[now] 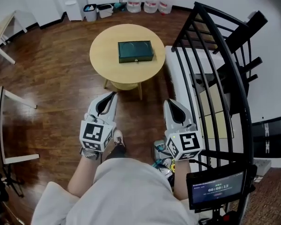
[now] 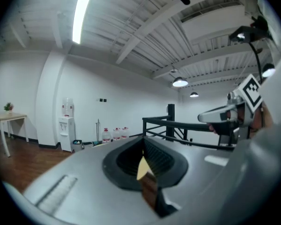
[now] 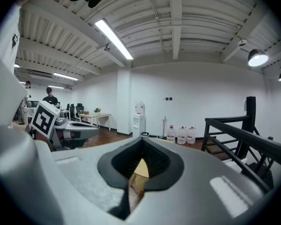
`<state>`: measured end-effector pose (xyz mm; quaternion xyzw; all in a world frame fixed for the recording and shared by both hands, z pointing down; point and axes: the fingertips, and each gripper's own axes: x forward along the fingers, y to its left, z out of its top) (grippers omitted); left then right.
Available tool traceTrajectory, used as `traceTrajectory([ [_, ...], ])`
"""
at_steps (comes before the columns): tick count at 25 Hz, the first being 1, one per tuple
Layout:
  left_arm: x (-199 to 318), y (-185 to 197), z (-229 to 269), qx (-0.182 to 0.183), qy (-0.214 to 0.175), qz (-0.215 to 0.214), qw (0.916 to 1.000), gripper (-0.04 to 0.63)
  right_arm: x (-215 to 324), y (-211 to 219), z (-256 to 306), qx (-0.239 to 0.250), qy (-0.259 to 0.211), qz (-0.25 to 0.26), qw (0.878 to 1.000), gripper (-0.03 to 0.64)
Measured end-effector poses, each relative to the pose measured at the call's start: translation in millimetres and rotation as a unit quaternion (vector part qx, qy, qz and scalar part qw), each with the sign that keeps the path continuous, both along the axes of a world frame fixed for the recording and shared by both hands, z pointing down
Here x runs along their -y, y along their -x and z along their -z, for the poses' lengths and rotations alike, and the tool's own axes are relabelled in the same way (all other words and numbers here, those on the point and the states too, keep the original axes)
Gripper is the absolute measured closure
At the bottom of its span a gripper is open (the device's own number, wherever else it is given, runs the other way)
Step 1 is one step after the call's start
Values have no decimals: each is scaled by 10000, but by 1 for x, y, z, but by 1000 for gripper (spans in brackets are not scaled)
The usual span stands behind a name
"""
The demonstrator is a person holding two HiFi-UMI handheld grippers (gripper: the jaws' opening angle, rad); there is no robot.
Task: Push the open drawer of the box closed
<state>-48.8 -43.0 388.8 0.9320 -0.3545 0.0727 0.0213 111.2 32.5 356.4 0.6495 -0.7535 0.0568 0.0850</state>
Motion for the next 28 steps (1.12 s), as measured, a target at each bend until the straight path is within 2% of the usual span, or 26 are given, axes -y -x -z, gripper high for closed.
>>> traceTrajectory([
  [5,-71,-14,-1,-5,-3,163,9999,588,-68,-17,5,193,-179,49,9996,612],
  [8,-115,-23,4,59,-132,185,9997,588,-103,-26,5,278,-213,134,9993,612],
  [14,-175,-20,19,173,-260,313,9990,588,-142,-23,11,462,-285,366,9979,612],
  [19,-190,-8,27,181,-387,381,9984,588,-154,-11,14,481,-410,410,9972,612],
  [24,-199,7,27,-130,-188,310,9993,588,-168,7,3,466,-211,364,9980,612],
  [28,-205,25,25,40,-266,296,9992,588,-173,26,3,352,-135,353,9987,612],
])
